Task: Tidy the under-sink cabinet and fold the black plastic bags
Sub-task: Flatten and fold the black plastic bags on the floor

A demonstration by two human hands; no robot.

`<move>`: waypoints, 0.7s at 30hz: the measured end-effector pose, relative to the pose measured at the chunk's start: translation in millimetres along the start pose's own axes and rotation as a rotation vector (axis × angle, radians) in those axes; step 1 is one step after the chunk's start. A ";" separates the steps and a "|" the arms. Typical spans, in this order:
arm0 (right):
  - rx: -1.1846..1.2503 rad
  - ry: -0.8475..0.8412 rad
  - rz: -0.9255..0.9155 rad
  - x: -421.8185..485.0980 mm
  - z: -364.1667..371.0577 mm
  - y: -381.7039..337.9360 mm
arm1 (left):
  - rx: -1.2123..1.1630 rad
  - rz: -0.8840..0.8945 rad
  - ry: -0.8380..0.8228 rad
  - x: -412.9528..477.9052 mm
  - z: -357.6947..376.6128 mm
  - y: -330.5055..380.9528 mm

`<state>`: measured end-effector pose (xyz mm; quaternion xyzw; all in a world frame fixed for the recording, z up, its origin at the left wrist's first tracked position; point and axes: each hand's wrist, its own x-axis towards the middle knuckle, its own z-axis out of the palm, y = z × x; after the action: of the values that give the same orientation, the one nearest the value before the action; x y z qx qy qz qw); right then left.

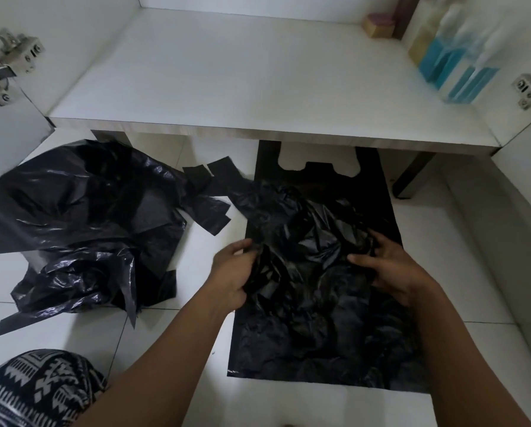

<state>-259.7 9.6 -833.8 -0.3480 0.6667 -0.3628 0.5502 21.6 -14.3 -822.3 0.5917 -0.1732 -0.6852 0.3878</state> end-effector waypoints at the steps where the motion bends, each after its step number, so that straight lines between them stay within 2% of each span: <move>1: -0.116 0.123 -0.112 0.1 -3.3 -3.2 | -0.046 0.065 0.047 3.0 0.7 2.3; 3: -0.221 0.338 -0.298 -0.9 -10.2 -13.6 | 0.027 0.283 0.201 11.5 0.1 5.7; 4: -0.245 0.391 -0.326 -2.4 -13.8 -17.9 | 0.123 0.381 0.283 15.3 -0.3 6.1; 6: -0.416 0.405 -0.211 -4.9 -21.4 -19.1 | 0.254 0.421 0.359 18.1 -0.8 5.3; 8: -0.542 0.403 -0.029 -8.3 -28.2 -10.6 | 0.224 0.229 0.250 13.5 -2.3 2.4; 10: -0.409 0.391 0.043 -15.3 -33.0 -6.7 | 0.212 0.064 0.053 5.7 -7.8 -2.7; 13: -0.221 0.240 0.092 -32.8 -42.8 6.3 | 0.323 0.140 -0.088 -5.5 -17.6 -15.7; 15: -0.299 0.164 0.105 -45.6 -46.5 18.9 | 0.488 0.217 -0.064 -7.1 -22.0 -22.8; 21: -0.544 0.229 0.047 -66.5 -53.8 39.4 | 0.878 0.328 -0.087 -7.5 -30.3 -28.9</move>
<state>-305.2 91.9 -828.9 -0.4241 0.8049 -0.1951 0.3663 40.7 16.4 -844.7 0.6353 -0.5540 -0.5010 0.1962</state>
